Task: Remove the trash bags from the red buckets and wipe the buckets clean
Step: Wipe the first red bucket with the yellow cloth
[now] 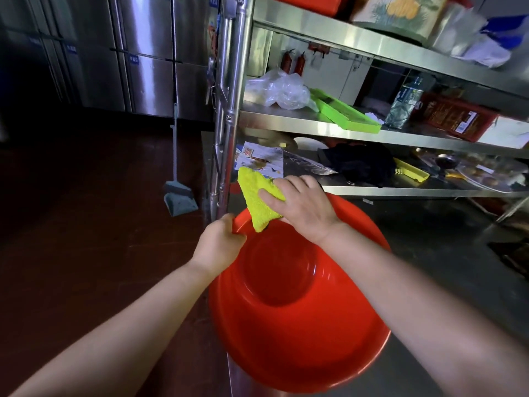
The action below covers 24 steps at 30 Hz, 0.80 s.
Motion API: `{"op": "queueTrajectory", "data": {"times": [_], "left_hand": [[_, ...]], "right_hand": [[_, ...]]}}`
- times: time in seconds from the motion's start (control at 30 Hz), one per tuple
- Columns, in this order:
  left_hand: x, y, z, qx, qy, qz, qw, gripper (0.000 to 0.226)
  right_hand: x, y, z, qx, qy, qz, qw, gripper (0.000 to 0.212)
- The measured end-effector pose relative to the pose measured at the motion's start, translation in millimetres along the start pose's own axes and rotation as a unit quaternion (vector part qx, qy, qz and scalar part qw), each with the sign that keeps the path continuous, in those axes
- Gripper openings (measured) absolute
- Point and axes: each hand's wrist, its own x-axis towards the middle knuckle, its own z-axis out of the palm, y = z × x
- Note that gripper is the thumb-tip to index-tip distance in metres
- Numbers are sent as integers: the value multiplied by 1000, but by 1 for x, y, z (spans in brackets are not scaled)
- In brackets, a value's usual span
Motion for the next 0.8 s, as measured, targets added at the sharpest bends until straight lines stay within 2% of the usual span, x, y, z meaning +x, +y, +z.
{"op": "queueTrajectory", "data": {"times": [0.17,0.27,0.4,0.47,0.53,0.63,0.67,0.8], "left_hand": [[4,3,0,16,-5,7,1000,10],[5,3,-1,26,-6,8,1000,11],[9,2,-6,12,-8,0,1000,12],[9,-1,-10,-4,-12,-3,1000,18],[8,-2,-14,-22,-24,-1,999,26],[7,-1,-11,-16,-27,10,999,31],[8,1,-9,-13,-25,11,1000,30],[8,-1,-3,-40,-11,-12,999,27]], "right_hand": [[-9,-5,5,50,142,44,988,44],[-8,-11,3,83,167,51,981,28],[-9,-19,0,94,178,45,979,25],[-11,-14,0,68,163,58,982,27],[-13,-2,0,30,107,108,988,25],[-9,5,2,26,-58,172,983,63],[-3,2,2,40,-85,181,979,69],[14,-5,9,23,-81,164,983,65]]}}
